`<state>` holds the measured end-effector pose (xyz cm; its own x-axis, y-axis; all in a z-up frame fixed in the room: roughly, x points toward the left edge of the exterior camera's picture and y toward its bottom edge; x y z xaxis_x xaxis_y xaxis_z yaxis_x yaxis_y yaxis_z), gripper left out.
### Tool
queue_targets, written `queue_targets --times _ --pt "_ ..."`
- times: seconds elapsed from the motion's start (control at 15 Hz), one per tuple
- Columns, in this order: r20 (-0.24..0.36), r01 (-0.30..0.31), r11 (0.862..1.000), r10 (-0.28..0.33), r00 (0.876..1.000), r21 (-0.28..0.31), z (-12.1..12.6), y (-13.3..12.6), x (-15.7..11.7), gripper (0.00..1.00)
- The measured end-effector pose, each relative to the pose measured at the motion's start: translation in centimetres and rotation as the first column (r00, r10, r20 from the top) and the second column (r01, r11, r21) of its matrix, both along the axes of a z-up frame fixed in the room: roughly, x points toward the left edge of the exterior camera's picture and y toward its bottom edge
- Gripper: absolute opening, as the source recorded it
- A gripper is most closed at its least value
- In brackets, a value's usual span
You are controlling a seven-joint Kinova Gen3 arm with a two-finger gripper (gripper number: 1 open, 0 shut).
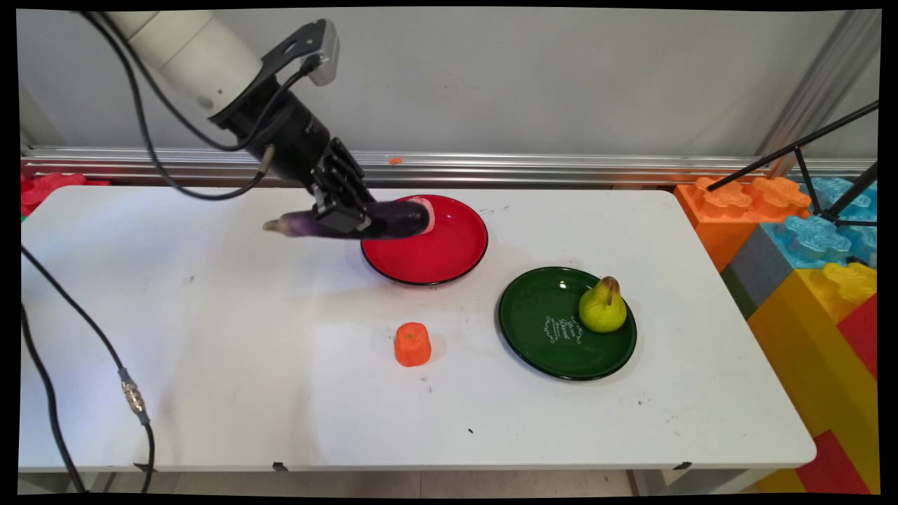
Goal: Place the picked object on the table
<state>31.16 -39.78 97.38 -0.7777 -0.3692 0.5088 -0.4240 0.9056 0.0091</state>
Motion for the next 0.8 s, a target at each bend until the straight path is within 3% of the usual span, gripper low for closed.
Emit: queue_targets --times 0.4,0.8 --pt "-0.016 0.026 1.000 -0.026 1.000 0.001 -0.9 3.3 -1.6 0.00" --pt "-0.004 0.075 0.997 -0.075 0.997 0.000 -4.2 5.1 -3.5 0.00"
